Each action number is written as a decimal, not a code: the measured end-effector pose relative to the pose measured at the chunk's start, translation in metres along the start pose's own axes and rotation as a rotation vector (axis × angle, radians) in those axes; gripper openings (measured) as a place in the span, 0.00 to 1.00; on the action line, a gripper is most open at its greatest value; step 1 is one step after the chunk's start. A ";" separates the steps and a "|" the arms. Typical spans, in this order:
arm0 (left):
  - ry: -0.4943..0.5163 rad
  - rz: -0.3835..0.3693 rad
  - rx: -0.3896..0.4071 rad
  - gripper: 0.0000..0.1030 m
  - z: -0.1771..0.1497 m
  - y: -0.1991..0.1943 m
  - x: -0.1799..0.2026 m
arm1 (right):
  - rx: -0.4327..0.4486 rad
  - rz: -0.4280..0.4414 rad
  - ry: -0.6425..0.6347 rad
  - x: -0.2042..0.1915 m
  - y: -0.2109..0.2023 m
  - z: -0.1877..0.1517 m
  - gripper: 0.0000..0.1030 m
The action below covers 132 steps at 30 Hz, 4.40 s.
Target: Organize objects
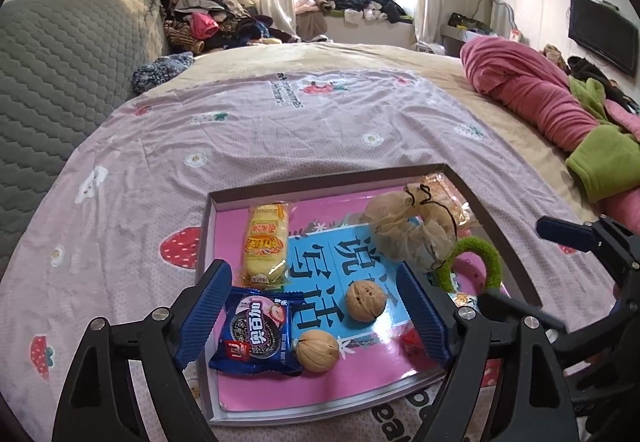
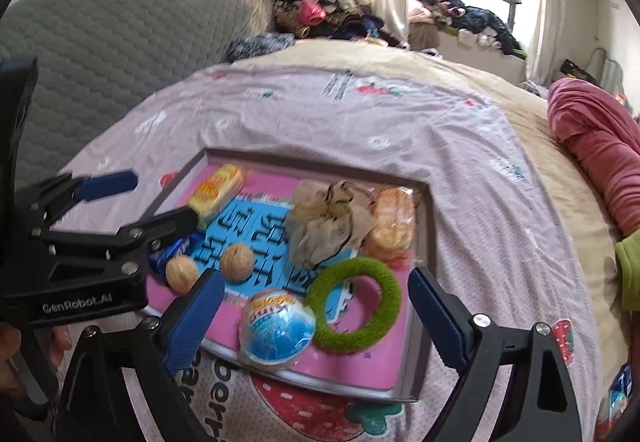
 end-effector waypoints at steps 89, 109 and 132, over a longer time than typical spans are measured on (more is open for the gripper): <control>-0.112 0.195 -0.048 1.00 -0.161 -0.183 0.012 | 0.132 -0.144 0.112 -0.016 -0.199 -0.121 0.99; -0.114 0.206 -0.118 1.00 -0.208 -0.151 0.006 | 0.045 -0.148 0.129 -0.012 -0.155 -0.170 0.99; -0.119 0.201 -0.115 1.00 -0.222 -0.146 0.003 | -0.005 -0.140 0.163 -0.005 -0.141 -0.198 0.99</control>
Point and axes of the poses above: each gripper's, at about its wrist camera, not at the fingertips, and y roughly the way its jaws point, x to its right, z to its top, the point moved 5 cm from there along y, roughly the way its jaws point, and after that the axes turned 5 degrees about -z, right-handed, at the moved point
